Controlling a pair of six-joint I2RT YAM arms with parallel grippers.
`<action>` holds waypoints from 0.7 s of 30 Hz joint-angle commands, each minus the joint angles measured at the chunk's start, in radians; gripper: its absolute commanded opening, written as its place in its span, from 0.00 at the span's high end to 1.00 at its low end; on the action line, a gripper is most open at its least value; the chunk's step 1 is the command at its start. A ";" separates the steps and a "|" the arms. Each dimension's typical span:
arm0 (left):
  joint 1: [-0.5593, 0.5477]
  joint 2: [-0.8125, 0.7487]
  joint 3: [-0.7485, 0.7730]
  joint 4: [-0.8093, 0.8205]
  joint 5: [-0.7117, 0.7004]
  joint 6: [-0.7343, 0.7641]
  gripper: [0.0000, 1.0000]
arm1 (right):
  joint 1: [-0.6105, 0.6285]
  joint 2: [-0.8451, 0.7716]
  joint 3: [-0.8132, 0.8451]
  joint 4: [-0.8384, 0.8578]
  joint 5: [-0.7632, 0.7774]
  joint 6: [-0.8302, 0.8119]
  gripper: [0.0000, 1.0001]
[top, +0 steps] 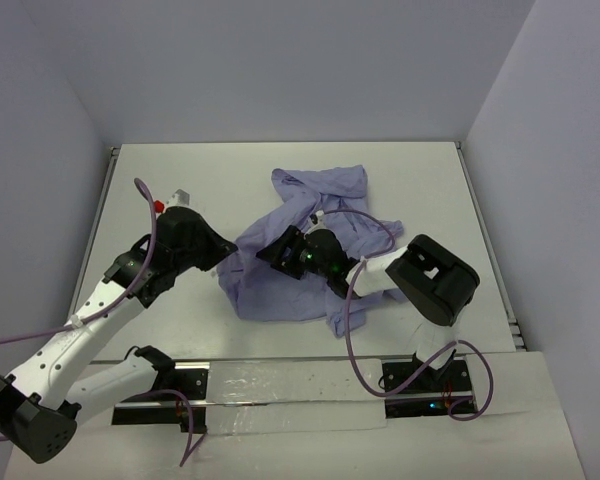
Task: Zip up the jacket
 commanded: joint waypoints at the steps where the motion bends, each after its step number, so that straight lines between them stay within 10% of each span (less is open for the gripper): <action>1: 0.006 -0.024 0.025 0.006 0.013 0.000 1.00 | 0.008 -0.014 -0.020 0.129 0.026 -0.003 0.26; 10: 0.006 -0.029 0.030 0.006 0.017 -0.002 1.00 | -0.001 -0.014 0.016 0.126 0.053 -0.052 0.46; 18: 0.005 -0.050 -0.031 0.001 0.027 -0.014 1.00 | -0.017 -0.158 -0.043 0.037 0.111 -0.175 0.96; 21: 0.005 -0.061 -0.055 0.000 0.021 -0.008 1.00 | -0.031 -0.226 -0.084 0.001 0.121 -0.206 1.00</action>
